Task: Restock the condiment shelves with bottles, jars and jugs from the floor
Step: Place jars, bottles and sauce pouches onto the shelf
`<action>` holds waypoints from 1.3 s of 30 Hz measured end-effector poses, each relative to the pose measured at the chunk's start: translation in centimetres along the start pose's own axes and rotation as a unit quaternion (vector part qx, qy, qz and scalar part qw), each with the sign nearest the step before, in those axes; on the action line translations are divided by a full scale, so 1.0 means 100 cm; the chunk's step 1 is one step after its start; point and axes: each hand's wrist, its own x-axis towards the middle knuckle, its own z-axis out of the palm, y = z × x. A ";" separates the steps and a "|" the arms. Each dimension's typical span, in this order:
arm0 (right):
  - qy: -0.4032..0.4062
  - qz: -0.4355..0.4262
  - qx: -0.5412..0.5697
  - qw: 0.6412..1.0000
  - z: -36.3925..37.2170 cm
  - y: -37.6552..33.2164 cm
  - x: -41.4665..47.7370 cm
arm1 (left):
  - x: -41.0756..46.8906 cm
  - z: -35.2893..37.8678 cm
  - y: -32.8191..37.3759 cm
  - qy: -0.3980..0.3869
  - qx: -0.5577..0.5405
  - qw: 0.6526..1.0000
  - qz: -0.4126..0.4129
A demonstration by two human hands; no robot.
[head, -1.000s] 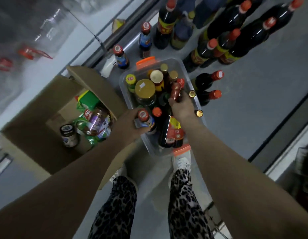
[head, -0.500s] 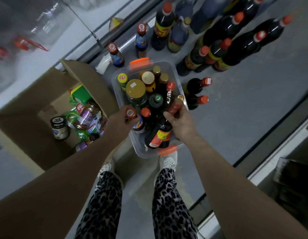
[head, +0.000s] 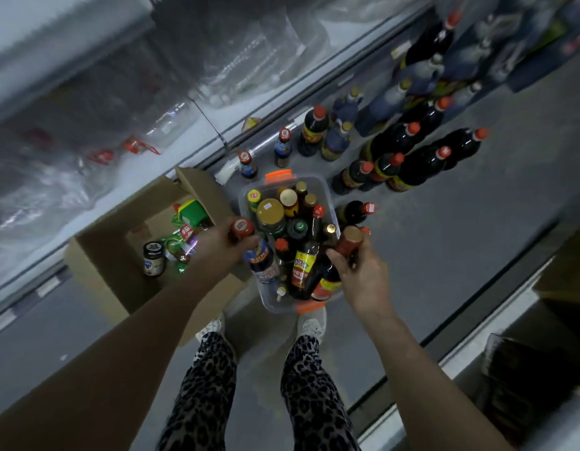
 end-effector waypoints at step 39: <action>0.059 -0.422 -0.006 0.905 -0.257 -0.546 -0.152 | -0.260 -0.417 0.343 0.201 -0.305 0.883 0.296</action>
